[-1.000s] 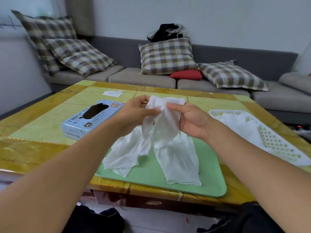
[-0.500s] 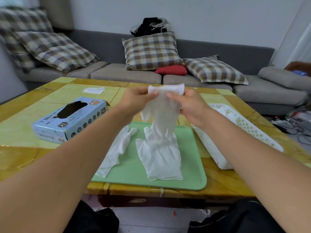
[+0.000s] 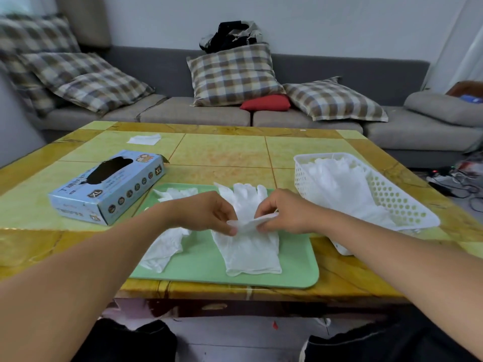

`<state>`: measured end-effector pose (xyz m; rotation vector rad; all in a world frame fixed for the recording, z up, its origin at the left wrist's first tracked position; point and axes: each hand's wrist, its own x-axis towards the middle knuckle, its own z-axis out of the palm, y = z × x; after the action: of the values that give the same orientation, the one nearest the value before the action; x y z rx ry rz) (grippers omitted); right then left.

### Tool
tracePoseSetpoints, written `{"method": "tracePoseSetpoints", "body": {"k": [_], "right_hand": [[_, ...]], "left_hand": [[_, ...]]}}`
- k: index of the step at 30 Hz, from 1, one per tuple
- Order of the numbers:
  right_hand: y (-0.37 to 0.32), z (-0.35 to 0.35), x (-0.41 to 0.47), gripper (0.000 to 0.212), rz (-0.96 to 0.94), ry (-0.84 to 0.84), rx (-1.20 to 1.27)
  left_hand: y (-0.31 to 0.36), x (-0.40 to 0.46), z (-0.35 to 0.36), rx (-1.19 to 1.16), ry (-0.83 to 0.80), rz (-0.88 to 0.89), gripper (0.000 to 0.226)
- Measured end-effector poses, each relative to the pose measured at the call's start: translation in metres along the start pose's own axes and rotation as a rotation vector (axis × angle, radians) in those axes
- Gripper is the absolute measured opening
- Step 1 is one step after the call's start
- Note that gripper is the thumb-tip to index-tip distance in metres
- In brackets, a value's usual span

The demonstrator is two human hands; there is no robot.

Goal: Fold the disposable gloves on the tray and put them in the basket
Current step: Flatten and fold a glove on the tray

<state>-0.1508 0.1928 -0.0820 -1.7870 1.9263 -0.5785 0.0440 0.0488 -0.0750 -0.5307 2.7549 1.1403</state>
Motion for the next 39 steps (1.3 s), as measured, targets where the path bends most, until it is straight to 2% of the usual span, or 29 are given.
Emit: {"method": "tracePoseSetpoints", "body": {"k": [5, 11, 14, 17, 21, 26, 33, 36, 38, 39], "right_hand": [[-0.01, -0.004, -0.007, 0.009, -0.058, -0.049, 0.043], [-0.018, 0.006, -0.007, 0.007, -0.102, -0.211, -0.012], [-0.017, 0.008, -0.007, 0.009, -0.093, -0.325, -0.077], [-0.02, 0.003, -0.011, 0.02, -0.045, -0.383, -0.071], [-0.022, -0.007, -0.016, 0.027, -0.019, -0.376, -0.098], [-0.022, 0.002, -0.019, 0.031, -0.006, -0.422, -0.153], [-0.028, 0.015, -0.013, 0.011, -0.076, -0.39, -0.316], [-0.03, -0.008, -0.01, 0.008, -0.029, -0.304, -0.062], [-0.033, -0.026, -0.011, 0.002, 0.035, -0.176, 0.353], [-0.034, -0.032, -0.011, 0.007, 0.07, -0.135, 0.602]], "left_hand": [[0.003, -0.003, -0.005, 0.058, -0.012, 0.038, 0.006], [0.013, -0.004, -0.002, 0.201, -0.144, 0.04, 0.011], [0.017, -0.004, 0.008, 0.229, -0.232, 0.026, 0.016], [0.021, -0.005, 0.012, 0.258, -0.253, 0.004, 0.023], [0.025, -0.008, 0.013, 0.309, -0.272, -0.074, 0.032], [0.026, -0.009, 0.017, 0.373, -0.245, -0.045, 0.035], [0.033, -0.003, 0.031, 0.551, -0.198, 0.005, 0.044], [0.039, -0.005, 0.02, 0.562, -0.09, 0.045, 0.03], [0.041, -0.01, 0.006, 0.361, 0.037, 0.064, 0.027], [0.041, -0.012, 0.0, 0.237, 0.113, 0.088, 0.027]]}}
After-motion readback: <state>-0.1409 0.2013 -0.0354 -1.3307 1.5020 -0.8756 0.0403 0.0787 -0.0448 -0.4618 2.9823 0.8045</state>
